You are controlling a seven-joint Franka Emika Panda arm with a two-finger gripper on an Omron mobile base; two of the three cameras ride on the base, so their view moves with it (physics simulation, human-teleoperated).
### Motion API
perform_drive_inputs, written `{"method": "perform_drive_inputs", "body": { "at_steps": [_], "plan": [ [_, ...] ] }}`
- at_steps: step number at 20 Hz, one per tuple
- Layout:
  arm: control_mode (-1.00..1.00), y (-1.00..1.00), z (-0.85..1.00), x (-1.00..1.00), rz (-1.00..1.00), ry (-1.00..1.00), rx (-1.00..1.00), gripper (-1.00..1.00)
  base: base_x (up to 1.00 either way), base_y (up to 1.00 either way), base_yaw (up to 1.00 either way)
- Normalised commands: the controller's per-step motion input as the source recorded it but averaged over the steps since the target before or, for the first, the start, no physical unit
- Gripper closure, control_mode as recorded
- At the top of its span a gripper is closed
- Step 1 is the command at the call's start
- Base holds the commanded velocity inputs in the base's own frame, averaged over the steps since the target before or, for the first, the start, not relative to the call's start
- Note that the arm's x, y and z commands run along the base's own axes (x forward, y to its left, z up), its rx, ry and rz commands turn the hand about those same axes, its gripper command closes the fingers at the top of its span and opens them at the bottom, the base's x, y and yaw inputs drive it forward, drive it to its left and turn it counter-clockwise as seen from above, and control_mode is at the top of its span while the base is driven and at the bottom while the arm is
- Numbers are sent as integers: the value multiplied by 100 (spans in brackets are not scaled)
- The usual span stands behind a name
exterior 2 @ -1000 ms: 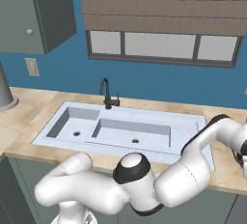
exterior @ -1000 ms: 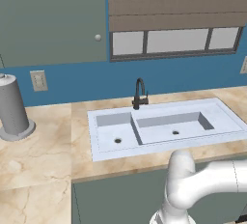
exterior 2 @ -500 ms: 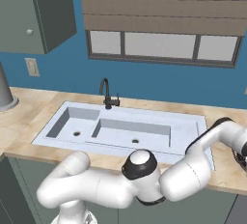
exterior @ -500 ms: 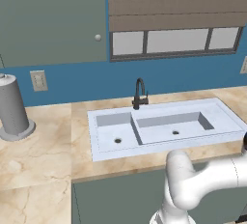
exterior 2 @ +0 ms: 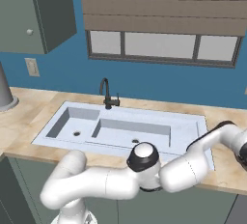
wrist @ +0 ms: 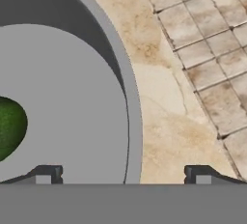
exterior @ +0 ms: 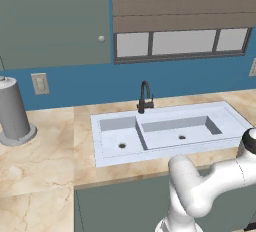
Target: Dump the avocado from the pot into the sink. Then turn on the water and wash the avocado. Then turn off the water and put the avocado back in the pot.
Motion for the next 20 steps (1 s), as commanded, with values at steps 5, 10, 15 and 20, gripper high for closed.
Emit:
{"method": "perform_drive_inputs", "body": {
  "at_steps": [5, 10, 15, 20],
  "plan": [
    [-100, -33, -43, 16, 0, 8, 0, -100, 0, 0, 0],
    [-100, -19, -59, -14, 2, 4, 8, 100, 0, 0, 0],
    [-100, 12, -76, -72, 20, 0, 27, 100, 0, 0, 0],
    [-100, 62, -45, -26, 50, 10, 20, 100, 0, 0, 0]
  ]
}}
